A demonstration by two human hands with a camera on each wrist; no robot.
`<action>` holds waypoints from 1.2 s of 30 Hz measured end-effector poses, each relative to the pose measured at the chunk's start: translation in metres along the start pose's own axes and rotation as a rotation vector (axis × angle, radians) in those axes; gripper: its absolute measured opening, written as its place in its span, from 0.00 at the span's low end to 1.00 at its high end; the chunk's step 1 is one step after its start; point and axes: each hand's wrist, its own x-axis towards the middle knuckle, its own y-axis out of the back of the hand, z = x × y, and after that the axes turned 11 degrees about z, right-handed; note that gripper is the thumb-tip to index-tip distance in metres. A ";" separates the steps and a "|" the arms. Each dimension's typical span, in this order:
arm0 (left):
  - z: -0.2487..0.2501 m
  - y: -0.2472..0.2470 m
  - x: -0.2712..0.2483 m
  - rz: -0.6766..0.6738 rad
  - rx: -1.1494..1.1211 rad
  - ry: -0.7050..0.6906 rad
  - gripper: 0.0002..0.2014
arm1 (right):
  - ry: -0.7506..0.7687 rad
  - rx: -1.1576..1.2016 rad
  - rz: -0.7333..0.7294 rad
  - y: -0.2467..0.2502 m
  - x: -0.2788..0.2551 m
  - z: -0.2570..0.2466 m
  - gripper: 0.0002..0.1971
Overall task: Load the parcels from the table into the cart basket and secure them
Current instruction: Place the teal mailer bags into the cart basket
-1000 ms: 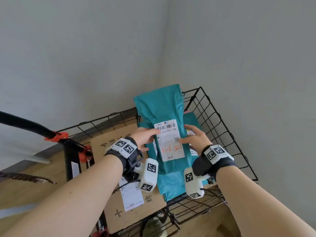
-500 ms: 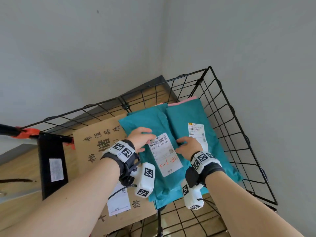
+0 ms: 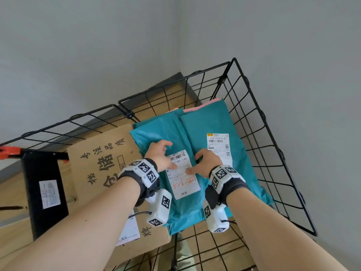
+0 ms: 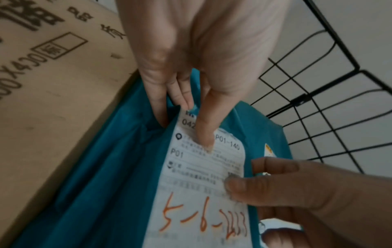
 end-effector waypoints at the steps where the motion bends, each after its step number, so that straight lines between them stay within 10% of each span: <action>1: -0.001 -0.001 0.002 0.015 0.033 -0.003 0.43 | 0.001 -0.007 0.001 -0.001 0.001 0.001 0.25; 20: 0.001 0.004 -0.001 0.051 0.307 -0.122 0.53 | -0.107 0.100 0.038 0.004 -0.009 0.005 0.30; 36: 0.020 0.085 -0.102 0.067 0.151 -0.366 0.27 | -0.147 0.499 0.416 0.019 -0.135 -0.033 0.04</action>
